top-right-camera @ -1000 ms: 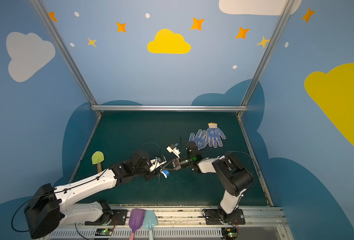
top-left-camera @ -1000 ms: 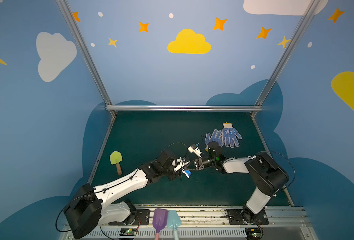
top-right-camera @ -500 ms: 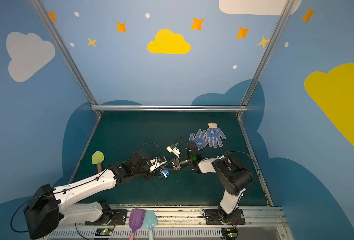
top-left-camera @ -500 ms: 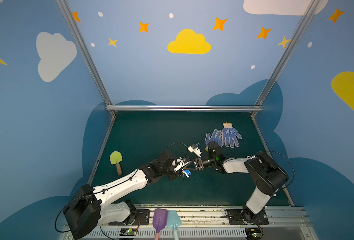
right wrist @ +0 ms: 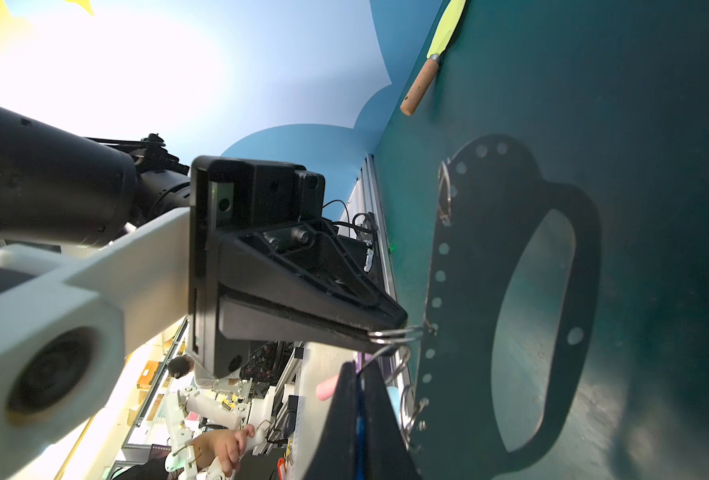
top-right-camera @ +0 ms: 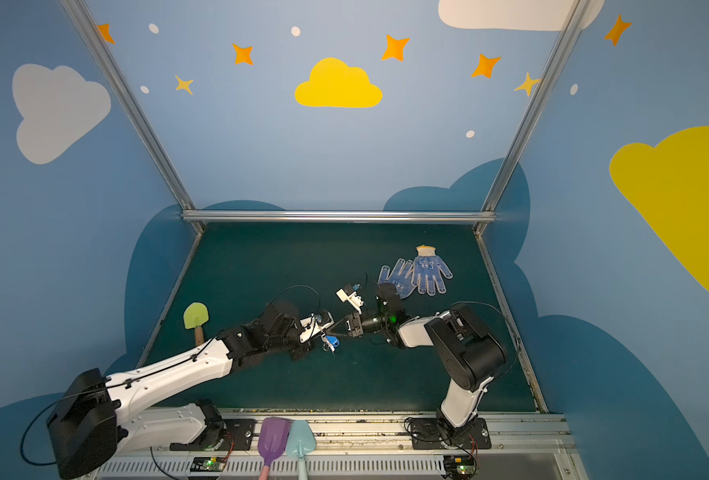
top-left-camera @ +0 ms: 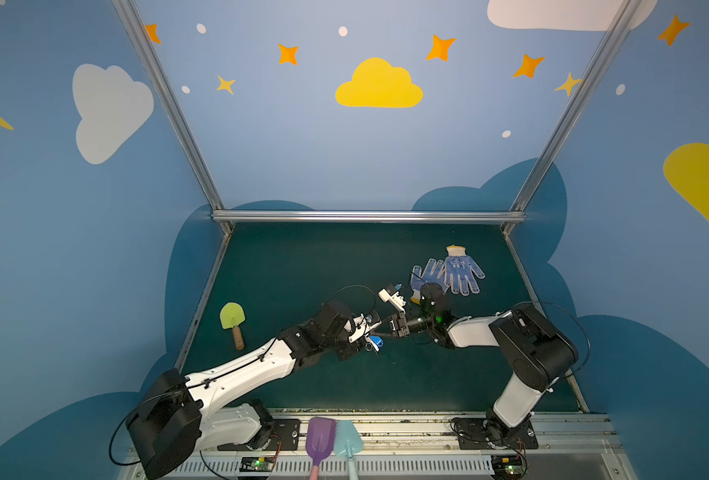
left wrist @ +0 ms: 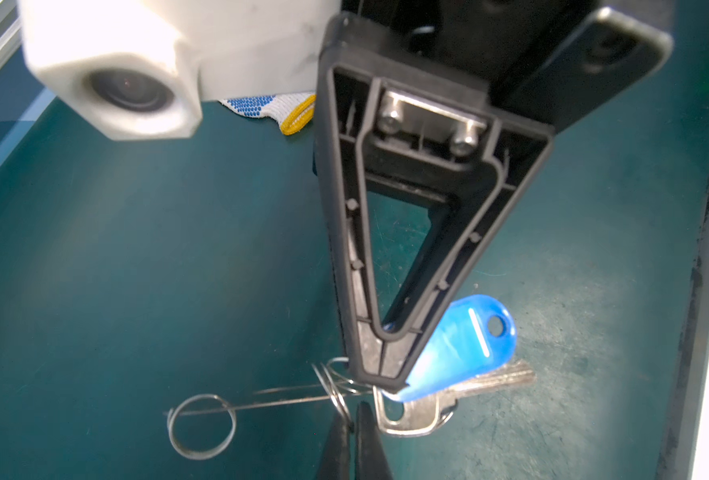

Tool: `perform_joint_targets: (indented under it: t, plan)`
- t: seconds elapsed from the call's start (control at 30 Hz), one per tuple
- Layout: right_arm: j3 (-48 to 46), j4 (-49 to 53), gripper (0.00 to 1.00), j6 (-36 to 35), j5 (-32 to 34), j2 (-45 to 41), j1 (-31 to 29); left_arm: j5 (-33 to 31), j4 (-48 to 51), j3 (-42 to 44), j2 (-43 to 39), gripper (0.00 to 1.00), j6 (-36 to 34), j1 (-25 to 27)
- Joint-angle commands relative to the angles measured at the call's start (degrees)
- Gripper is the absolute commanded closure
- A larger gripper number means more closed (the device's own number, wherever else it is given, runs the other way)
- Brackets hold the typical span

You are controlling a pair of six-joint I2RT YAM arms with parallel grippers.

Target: Put the keys on the keyring

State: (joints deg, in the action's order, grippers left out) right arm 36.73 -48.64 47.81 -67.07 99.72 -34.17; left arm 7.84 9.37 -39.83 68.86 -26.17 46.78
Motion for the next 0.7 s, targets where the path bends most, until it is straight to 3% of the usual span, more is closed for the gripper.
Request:
perform_joint_targets:
  t: [0.0, 0.67]
  plan:
    - [0.34, -6.13, 1.00, 1.23, 2.56, -0.49, 0.69, 2.71, 1.89, -0.22, 0.19, 0.96, -0.68, 0.76]
    - [-0.85, -14.17, 1.00, 3.37, 3.64, -0.46, 0.46, 5.64, 3.46, -0.60, 0.94, 0.96, -1.16, 1.35]
